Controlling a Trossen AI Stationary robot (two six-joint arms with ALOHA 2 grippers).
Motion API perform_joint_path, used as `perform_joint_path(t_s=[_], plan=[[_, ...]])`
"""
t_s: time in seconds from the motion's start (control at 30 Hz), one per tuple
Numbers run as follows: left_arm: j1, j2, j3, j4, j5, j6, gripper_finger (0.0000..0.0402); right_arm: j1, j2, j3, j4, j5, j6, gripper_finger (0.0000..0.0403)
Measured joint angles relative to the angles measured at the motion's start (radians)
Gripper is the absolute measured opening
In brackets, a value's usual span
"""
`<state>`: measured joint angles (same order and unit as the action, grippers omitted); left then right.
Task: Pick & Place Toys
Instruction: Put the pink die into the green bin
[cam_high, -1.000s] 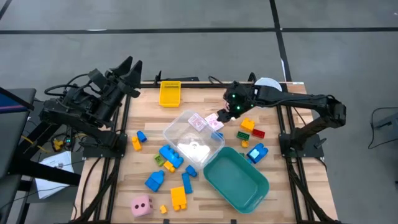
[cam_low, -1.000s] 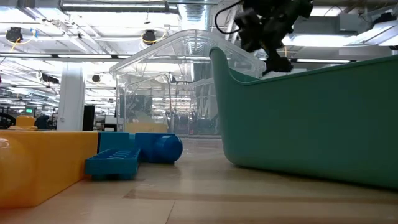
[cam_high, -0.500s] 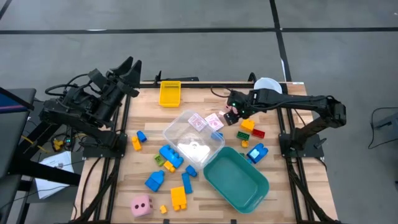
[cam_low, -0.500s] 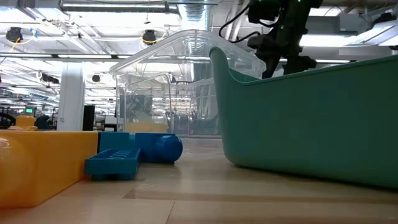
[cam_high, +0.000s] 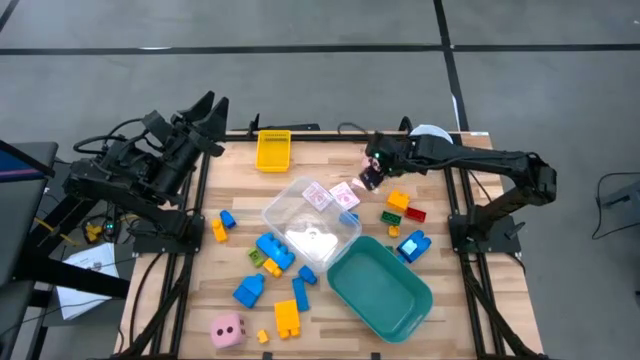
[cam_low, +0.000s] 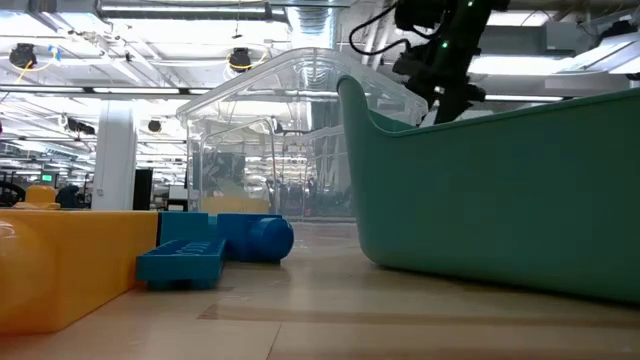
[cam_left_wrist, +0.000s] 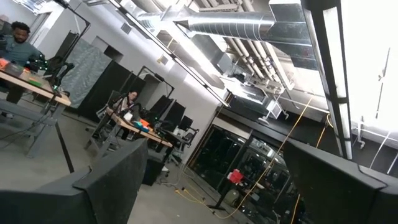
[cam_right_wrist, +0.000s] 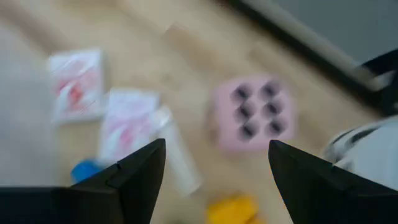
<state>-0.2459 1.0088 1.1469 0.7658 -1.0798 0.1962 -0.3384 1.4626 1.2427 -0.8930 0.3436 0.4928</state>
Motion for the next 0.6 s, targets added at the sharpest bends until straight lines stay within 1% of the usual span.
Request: perform_joint_path(t_s=[0.07, 0.23, 0.43, 0.6], plan=[[0.0, 0.0, 0.0, 0.0, 0.0, 0.0, 0.0374, -0.031, 0.022, 0.002, 0.021, 0.039, -0.033, 0.0277], [0.0, 0.0, 0.0, 0.0, 0.0, 0.0, 0.0374, -0.101, 0.122, 0.001, 0.011, 0.043, -0.06, 0.0277], [0.0, 0.0, 0.0, 0.0, 0.0, 0.0, 0.0374, -0.108, 0.223, 0.0, 0.018, 0.069, -0.085, 0.0277], [0.018, 0.0, 0.0, 0.0, -0.005, -0.038, 0.0374, -0.111, 0.246, -0.001, 0.023, 0.085, -0.085, 0.0277]])
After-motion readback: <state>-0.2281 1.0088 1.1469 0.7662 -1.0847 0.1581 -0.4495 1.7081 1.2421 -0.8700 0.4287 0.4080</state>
